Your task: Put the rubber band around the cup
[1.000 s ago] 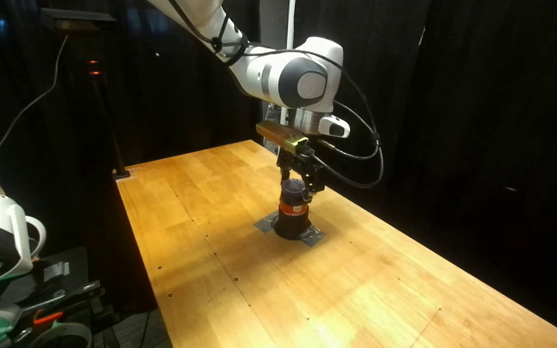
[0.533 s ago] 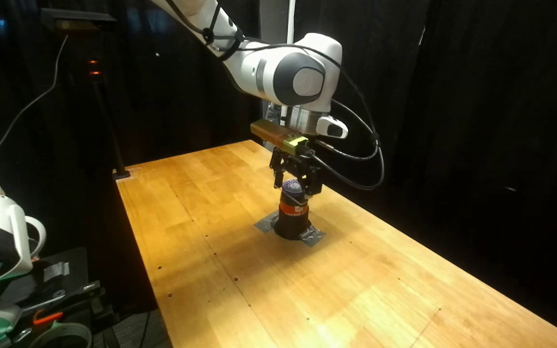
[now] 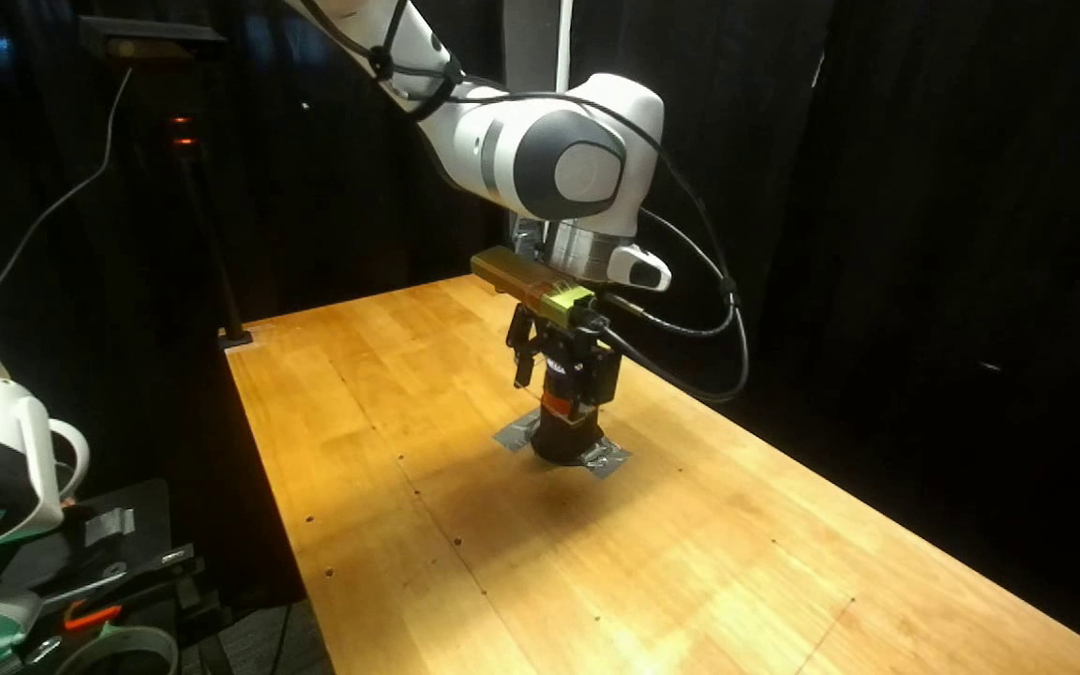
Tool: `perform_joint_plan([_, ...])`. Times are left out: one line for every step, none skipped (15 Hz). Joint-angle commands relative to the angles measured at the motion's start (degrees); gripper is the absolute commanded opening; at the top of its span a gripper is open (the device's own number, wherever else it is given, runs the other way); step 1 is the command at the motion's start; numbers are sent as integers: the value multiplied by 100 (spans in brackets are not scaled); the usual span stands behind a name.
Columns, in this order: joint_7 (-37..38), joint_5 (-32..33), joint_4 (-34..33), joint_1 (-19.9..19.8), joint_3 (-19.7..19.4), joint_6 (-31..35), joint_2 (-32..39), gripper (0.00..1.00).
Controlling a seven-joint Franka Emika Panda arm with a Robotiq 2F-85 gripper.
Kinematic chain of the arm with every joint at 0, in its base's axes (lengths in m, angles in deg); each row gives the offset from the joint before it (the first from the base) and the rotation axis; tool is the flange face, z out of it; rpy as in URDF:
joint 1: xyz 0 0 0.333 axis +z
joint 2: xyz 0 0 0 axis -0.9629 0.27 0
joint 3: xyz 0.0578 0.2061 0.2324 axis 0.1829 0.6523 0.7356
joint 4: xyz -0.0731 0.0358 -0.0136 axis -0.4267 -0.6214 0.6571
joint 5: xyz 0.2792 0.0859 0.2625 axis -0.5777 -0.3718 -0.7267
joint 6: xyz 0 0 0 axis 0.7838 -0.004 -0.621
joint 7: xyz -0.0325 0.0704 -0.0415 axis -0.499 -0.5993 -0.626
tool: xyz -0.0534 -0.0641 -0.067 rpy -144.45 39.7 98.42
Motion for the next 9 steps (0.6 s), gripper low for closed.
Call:
perform_joint_plan([-407, -150, 602, -154, 96, 250, -262, 100])
perform_joint_plan([-474, -165, 622, -168, 110, 264, -215, 100])
perform_joint_plan([-516, -176, 681, -177, 118, 330, -209, 100])
perform_joint_plan([-537, -177, 749, -181, 117, 389, -223, 100])
perform_joint_plan([-590, -178, 783, -191, 121, 442, -214, 100])
perform_joint_plan([-624, -175, 794, -199, 117, 458, -192, 100])
perform_joint_plan([-660, -192, 805, -216, 120, 489, -177, 100])
perform_joint_plan([-641, -194, 818, -221, 106, 517, -169, 100])
perform_joint_plan([-621, -200, 838, -228, 98, 573, -173, 100])
